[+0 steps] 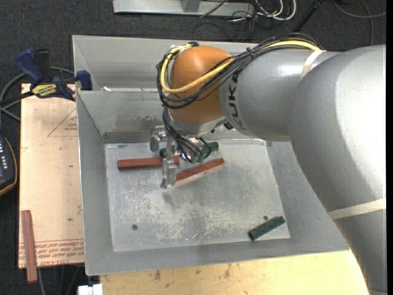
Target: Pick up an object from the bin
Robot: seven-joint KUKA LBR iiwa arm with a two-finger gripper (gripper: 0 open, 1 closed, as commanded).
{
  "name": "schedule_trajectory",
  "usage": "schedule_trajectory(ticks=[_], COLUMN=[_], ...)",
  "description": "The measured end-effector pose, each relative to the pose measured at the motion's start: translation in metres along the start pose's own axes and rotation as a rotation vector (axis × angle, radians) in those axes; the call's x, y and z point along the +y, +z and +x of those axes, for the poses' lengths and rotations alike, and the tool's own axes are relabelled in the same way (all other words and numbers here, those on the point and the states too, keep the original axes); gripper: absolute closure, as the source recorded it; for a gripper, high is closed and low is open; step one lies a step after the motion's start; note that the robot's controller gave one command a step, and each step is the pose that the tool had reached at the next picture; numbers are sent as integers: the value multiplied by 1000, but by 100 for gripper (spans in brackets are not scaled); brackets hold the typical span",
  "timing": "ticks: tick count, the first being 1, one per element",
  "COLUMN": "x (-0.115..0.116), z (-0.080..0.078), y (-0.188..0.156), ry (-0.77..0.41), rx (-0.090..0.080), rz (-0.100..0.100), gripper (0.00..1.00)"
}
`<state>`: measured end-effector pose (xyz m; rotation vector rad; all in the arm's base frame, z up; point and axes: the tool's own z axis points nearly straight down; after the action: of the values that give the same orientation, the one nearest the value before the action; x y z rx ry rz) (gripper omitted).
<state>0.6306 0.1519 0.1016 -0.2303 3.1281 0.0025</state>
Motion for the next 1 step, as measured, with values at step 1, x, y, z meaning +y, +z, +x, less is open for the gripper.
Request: schedule_trajectory(ticks=[1], x=[-26], z=[-7], y=[1], ry=[148], rx=[1], rz=[1], gripper=[0])
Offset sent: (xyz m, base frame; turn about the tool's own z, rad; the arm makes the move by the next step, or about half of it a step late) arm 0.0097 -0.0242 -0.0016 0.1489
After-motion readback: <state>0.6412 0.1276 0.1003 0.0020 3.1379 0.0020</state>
